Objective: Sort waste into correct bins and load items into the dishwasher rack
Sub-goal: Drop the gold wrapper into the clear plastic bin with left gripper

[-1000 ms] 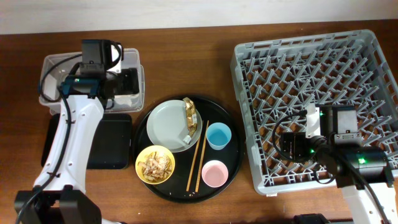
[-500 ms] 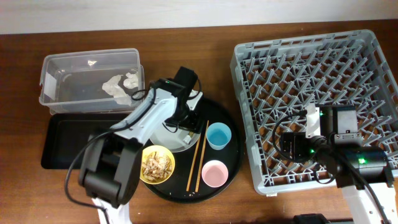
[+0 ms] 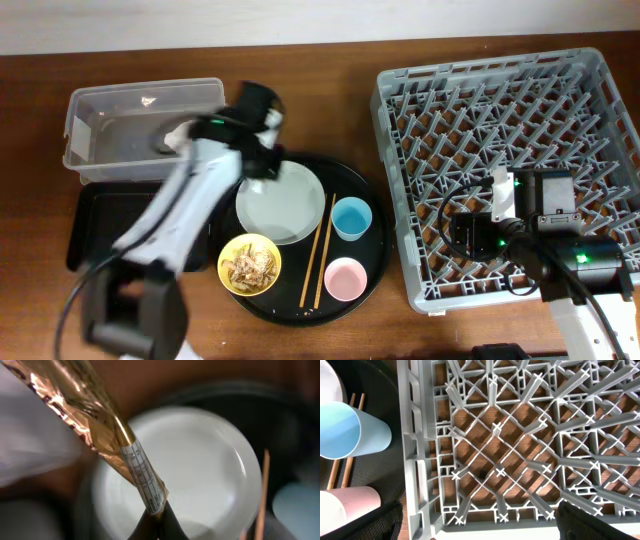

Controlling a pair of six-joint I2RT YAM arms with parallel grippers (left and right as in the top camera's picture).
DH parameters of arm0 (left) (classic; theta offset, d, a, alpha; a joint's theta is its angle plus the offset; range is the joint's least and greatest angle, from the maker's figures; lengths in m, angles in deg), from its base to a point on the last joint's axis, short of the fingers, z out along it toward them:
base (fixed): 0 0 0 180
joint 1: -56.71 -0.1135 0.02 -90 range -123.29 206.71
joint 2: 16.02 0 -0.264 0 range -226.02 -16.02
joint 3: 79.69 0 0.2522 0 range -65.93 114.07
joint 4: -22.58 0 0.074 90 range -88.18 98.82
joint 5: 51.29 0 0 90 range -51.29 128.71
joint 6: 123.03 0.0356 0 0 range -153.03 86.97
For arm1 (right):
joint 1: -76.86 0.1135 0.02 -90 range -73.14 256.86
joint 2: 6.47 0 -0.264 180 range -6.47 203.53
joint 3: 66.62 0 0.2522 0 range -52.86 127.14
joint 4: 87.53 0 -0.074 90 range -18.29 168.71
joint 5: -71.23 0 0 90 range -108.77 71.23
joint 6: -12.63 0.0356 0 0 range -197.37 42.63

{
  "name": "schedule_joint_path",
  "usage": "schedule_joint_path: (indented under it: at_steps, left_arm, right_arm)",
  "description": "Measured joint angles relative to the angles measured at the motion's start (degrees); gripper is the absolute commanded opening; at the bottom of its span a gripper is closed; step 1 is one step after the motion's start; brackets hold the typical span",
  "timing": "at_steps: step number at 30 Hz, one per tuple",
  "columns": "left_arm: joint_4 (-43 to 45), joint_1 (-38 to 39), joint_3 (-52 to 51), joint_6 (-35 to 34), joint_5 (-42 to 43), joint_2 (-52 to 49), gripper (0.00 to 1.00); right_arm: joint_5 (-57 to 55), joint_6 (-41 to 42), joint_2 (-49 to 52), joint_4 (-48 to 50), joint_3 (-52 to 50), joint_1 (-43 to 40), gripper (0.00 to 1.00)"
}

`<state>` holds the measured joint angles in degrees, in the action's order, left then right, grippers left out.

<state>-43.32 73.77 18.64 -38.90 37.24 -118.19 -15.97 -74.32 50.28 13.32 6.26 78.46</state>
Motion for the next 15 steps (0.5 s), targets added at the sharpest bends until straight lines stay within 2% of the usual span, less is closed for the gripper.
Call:
schedule_joint_path:
  at_steps: [1, 3, 4, 5, 6, 8, 11, 15]
  left_arm:
    - [1.6, -2.2, 0.3, 0.0, -1.0, 2.0, 0.00]
    - [5.8, -7.7, 1.1, 0.0, -2.6, 4.5, 0.11]
    - [7.8, -10.0, 1.2, -0.3, -3.2, 4.5, 0.29]
    - [11.1, -12.7, 1.2, -0.5, -3.5, 3.8, 0.64]
    - [11.7, -14.3, 1.2, -0.3, -4.0, 3.3, 0.70]
    - [14.5, -17.2, 1.2, -0.6, -3.7, 1.9, 0.70]
    - [13.8, -19.3, 1.2, -0.8, -3.2, 1.5, 0.70]
    - [6.4, -15.8, 1.2, -0.8, 5.3, 4.7, 0.72]
  right_arm:
    - [0.0, 0.0, 0.0, 0.0, 0.0, 0.0, 0.99]
    - [0.0, 0.0, 0.0, 0.0, 0.0, 0.0, 0.99]
    - [0.0, 0.0, 0.0, 0.0, 0.0, 0.0, 0.99]
    - [0.0, 0.0, 0.0, 0.0, 0.0, 0.0, 0.99]
    - [0.0, 0.0, 0.0, -0.1, 0.0, 0.0, 0.99]
    - [0.0, 0.0, 0.0, -0.2, 0.0, 0.0, 0.99]
    - [0.0, 0.0, 0.0, -0.2, 0.0, 0.0, 0.99]
    - [0.0, 0.0, 0.0, -0.3, 0.0, 0.0, 0.99]
